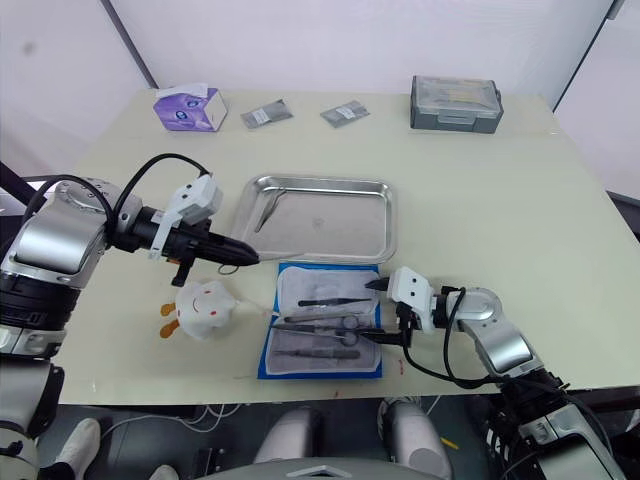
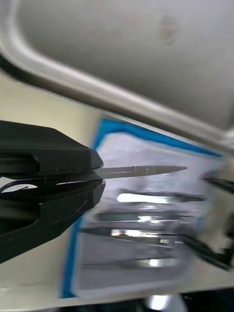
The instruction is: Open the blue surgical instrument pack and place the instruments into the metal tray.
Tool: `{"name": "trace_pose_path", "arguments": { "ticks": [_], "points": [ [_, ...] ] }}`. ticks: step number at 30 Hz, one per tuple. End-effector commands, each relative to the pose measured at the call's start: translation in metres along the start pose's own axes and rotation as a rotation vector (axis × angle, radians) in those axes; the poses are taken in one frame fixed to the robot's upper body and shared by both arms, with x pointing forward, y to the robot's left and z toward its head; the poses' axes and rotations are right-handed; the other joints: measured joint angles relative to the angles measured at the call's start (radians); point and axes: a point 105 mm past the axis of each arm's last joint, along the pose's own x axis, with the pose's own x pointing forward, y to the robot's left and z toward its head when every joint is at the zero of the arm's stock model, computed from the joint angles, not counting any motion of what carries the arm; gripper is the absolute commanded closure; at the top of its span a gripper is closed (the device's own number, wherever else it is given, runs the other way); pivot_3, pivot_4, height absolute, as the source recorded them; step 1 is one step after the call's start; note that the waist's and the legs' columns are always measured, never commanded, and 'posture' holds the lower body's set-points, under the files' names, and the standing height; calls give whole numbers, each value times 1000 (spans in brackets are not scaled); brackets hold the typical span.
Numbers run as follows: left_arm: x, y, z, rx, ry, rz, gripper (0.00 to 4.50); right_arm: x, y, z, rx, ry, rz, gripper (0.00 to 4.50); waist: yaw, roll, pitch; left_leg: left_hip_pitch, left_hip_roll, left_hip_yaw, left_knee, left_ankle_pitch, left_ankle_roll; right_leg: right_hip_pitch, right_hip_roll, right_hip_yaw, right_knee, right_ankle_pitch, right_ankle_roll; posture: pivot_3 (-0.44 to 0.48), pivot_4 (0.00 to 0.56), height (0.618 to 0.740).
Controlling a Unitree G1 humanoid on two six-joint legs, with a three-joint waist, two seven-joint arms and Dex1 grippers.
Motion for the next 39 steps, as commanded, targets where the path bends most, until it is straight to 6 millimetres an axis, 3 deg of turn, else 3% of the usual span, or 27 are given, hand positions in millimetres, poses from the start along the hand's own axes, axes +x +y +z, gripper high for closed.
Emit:
{"name": "trace_pose_path", "arguments": {
  "ticks": [1,4,9,20,29,39],
  "points": [
    [-3,9,21,1,-85,117,4397,2,32,-73,213,260,68,0,0,0,0,0,0,0,0,0,0,0,0,0,0,0,0,0,150,734],
    [7,25,26,-69,-122,268,4397,2,34,-73,214,261,74,0,0,-2,-1,0,0,-1,0,0,0,0,0,0,0,0,0,0,150,734],
    [19,31,32,-113,-146,402,4397,2,35,-73,220,259,78,0,0,-5,-3,0,0,-3,0,0,0,0,-1,1,1,0,0,0,150,734],
    [40,67,16,-271,-129,812,4397,2,33,-72,217,261,79,0,4,-6,-4,2,-1,-4,0,0,0,1,-2,2,1,2,-3,0,150,734],
    [49,86,-7,-397,-30,942,4397,3,33,-73,217,259,74,0,5,-6,-4,2,-1,-4,0,0,0,1,-2,2,1,3,-4,0,150,734],
    [58,89,-20,-485,5,945,4397,2,32,-72,215,260,68,0,4,-6,-4,2,-2,-4,0,0,-1,1,-3,2,1,3,-4,0,150,734]
  ]
}}
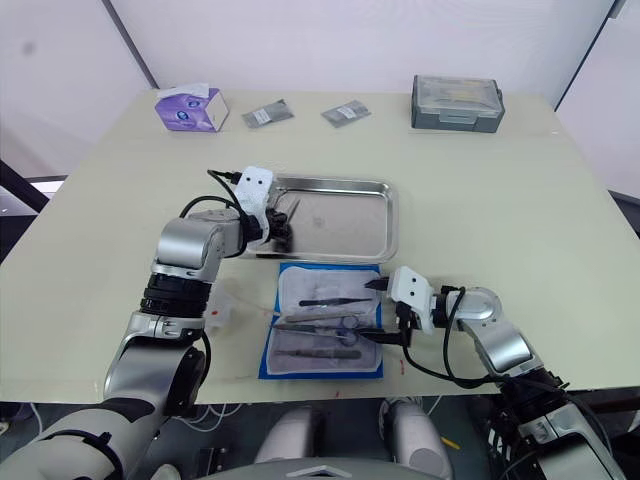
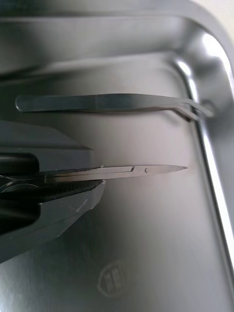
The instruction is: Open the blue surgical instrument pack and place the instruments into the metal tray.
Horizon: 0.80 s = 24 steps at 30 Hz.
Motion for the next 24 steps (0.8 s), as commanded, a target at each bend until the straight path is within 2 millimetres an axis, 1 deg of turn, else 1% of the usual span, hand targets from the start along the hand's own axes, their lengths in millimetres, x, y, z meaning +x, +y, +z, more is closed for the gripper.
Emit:
{"name": "trace_pose_path", "arguments": {
  "ticks": [1,8,10,11,12,13,14,15,16,24],
  "points": [
    [-4,5,13,-1,-37,28,4397,2,32,-73,217,259,68,0,0,0,0,0,0,0,0,0,0,0,0,0,0,0,0,0,150,734],
    [-4,11,10,-27,-27,56,4397,2,32,-73,218,259,65,0,0,0,0,0,0,0,0,0,0,0,0,0,0,0,0,0,150,734],
    [-5,12,10,-31,-27,60,3638,2,32,-73,218,259,64,0,0,0,0,0,0,0,0,0,0,0,0,0,0,0,0,0,150,734],
    [-5,13,11,-30,-29,61,3394,2,32,-73,218,259,64,0,0,0,0,0,0,0,0,0,0,0,0,0,0,0,0,0,150,734],
    [-5,13,11,-30,-29,64,2818,2,32,-73,218,258,64,0,0,0,0,0,0,0,0,0,0,0,0,0,0,0,0,0,150,734],
    [-5,14,12,-26,-30,69,2443,2,32,-73,217,257,64,0,0,0,0,0,0,0,0,0,0,0,0,0,0,0,0,0,150,734],
    [-5,14,12,-21,-32,75,1880,2,32,-73,218,257,64,0,0,0,0,0,0,0,0,0,0,0,0,0,0,0,0,0,150,734],
    [-5,14,13,-18,-33,79,1410,3,32,-73,218,256,64,0,0,0,0,0,0,0,0,0,0,0,0,0,0,0,0,0,150,734],
    [-6,13,13,-16,-34,74,1189,3,32,-73,218,256,64,0,0,0,0,0,0,0,0,0,0,0,0,0,0,0,0,0,150,734],
    [-14,7,25,-13,-76,34,1189,3,32,-73,220,257,66,0,0,0,0,0,0,0,0,0,0,0,0,0,0,0,0,0,150,734]
  ]
}}
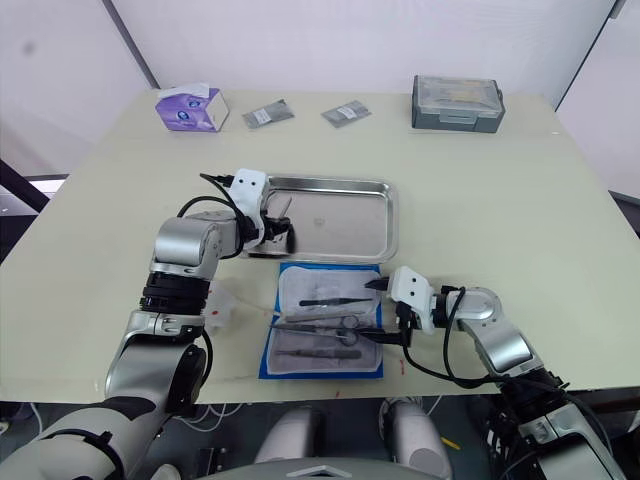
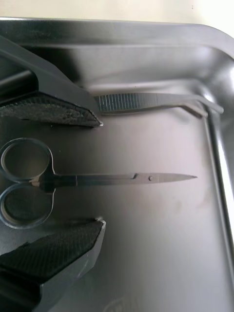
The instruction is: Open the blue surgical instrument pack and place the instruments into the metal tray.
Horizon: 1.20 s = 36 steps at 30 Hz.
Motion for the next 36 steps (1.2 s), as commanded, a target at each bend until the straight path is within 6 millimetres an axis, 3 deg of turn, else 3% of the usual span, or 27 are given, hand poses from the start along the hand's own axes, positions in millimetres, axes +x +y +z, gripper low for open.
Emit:
{"name": "trace_pose_path", "arguments": {
  "ticks": [1,22,36],
  "points": [
    [-12,0,26,15,-94,-12,1189,3,32,-73,221,257,68,0,0,0,0,0,0,0,0,0,0,0,0,0,0,0,0,0,150,734],
    [-30,0,55,88,-289,-135,1189,6,28,-71,218,253,71,0,0,0,0,0,0,0,0,0,0,0,0,0,0,0,0,0,150,734],
    [-59,-7,37,271,-417,-483,1189,8,29,-71,218,249,92,0,-2,1,1,1,0,1,0,0,0,0,-1,1,0,0,0,0,150,734]
  ]
}}
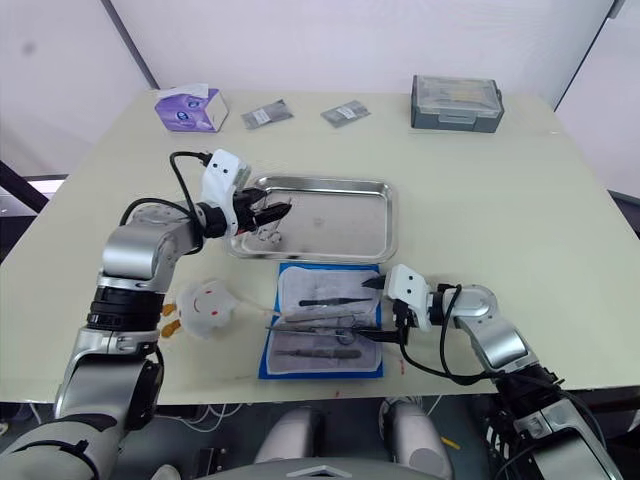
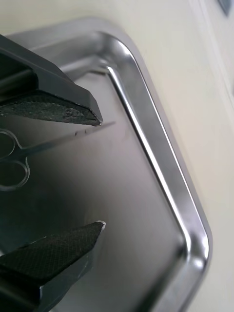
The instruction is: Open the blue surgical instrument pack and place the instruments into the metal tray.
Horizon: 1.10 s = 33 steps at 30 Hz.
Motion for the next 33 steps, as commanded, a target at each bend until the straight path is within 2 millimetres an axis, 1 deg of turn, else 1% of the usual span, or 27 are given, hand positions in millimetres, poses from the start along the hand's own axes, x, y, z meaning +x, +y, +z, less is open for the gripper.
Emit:
{"name": "trace_pose_path", "arguments": {
  "ticks": [1,4,9,15,23,26,33],
  "points": [
    [-11,-10,17,73,-111,-107,1189,4,32,-73,218,253,80,0,0,0,0,0,0,0,0,0,0,0,0,0,0,0,0,0,150,734],
    [-20,-19,12,112,-151,-220,1189,3,31,-73,217,256,85,0,-1,1,0,0,0,0,0,0,0,0,0,0,0,0,0,0,150,734],
    [-35,-38,-2,125,-111,-407,1189,0,30,-75,217,263,87,0,0,2,1,0,1,0,0,0,0,0,0,0,0,0,-1,0,150,734],
    [-43,-56,-21,152,-30,-552,1189,-5,31,-77,219,270,93,0,1,4,2,-1,0,1,0,0,0,0,0,0,-1,0,-1,0,150,734],
    [-39,-74,-41,226,47,-668,1189,-9,30,-78,219,280,105,0,4,4,3,-1,0,0,0,0,1,0,0,0,-2,0,-1,0,150,734],
    [-36,-75,-47,257,71,-682,1189,-10,29,-78,217,280,105,0,5,4,3,-2,0,0,0,0,1,0,0,0,-3,0,0,0,150,734],
    [-28,-83,-60,303,101,-741,1189,-11,27,-77,211,284,109,0,5,4,3,-2,-1,0,0,0,1,0,0,0,-3,0,0,0,150,734]
  ]
}}
